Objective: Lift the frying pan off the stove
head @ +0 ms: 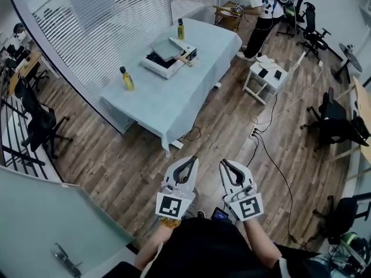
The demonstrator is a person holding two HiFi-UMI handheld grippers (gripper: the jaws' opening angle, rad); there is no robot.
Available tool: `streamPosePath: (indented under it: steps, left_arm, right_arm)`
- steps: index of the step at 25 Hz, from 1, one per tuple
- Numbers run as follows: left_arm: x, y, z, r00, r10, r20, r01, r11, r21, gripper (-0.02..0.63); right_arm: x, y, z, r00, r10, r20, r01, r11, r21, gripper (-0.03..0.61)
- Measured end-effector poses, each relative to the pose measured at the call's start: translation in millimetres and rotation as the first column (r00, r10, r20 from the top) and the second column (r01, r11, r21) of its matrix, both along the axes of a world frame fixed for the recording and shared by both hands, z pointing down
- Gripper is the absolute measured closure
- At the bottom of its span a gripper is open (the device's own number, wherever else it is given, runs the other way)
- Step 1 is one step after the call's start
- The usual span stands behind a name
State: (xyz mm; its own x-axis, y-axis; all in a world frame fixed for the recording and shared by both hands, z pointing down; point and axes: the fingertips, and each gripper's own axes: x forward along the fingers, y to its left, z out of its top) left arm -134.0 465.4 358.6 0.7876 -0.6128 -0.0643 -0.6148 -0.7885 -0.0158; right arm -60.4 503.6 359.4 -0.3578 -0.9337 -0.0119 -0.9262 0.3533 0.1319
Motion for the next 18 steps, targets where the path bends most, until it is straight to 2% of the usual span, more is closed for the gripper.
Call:
streamPosePath:
  steps: [5, 10, 13, 18]
  left_arm:
    - [12.4, -57.2, -7.9, 1.0, 0.005, -0.03, -0.004, 0.999, 0.033, 0.594]
    - [0.7, -108.2, -5.2, 0.998, -0.024, -0.053, 0.025, 1.0, 0.004, 0.594]
    - [-7.2, -140.0, -6.7, 0.994, -0.035, -0.106, 0.03, 0.999, -0.042, 0.594]
    - [-10.0, -175.5, 0.2, 0.991, -0.033, -0.127, 0.028, 0.999, -0.046, 0.594]
  right_arm:
    - [7.8, -61.2, -4.6, 1.0, 0.017, -0.005, -0.017, 1.0, 0.001, 0.584]
    - [7.2, -114.2, -2.4, 0.999, -0.014, -0.034, 0.012, 0.999, -0.043, 0.583]
    - [-1.1, -154.1, -7.9, 0.999, -0.031, -0.011, 0.031, 0.998, -0.054, 0.583]
    - [-19.3, -206.6, -10.9, 0.997, -0.081, -0.007, 0.081, 0.994, -0.068, 0.583]
